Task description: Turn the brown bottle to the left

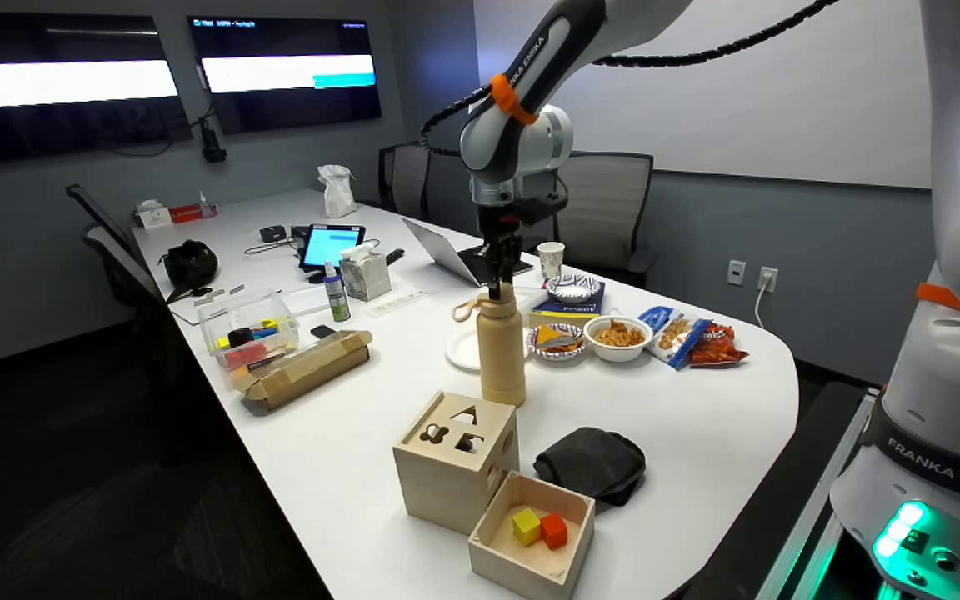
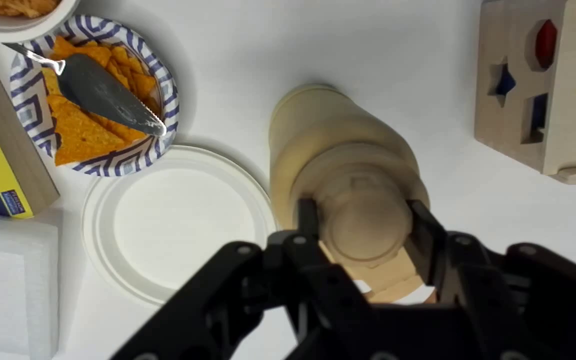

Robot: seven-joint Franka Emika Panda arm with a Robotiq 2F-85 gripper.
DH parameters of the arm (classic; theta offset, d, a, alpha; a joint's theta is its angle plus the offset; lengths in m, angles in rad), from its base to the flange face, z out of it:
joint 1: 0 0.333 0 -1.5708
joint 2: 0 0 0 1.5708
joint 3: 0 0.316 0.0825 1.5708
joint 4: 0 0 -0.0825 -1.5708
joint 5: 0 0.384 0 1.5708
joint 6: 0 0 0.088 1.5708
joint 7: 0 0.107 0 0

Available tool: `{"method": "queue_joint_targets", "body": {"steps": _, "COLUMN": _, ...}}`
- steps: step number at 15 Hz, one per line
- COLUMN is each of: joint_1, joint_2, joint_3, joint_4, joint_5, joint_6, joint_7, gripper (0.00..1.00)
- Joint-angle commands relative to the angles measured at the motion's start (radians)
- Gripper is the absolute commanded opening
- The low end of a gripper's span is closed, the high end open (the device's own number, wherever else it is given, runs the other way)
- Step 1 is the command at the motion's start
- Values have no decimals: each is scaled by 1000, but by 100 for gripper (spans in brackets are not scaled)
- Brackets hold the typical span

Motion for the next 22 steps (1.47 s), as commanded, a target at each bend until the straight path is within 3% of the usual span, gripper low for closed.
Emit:
{"method": "queue_joint_targets", "body": {"steps": 1, "joint_1": -6, "joint_2": 25, "joint_3": 10, "joint_4": 38, "joint_5": -36, "joint_6": -37, "joint_7": -61, "gripper": 21}}
{"method": "queue_joint_targets", "body": {"steps": 22, "joint_1": -18, "joint_2": 72, "joint_3": 44, "joint_4": 104, "joint_5": -134, "joint_6": -104, "joint_7": -453, "gripper": 21}}
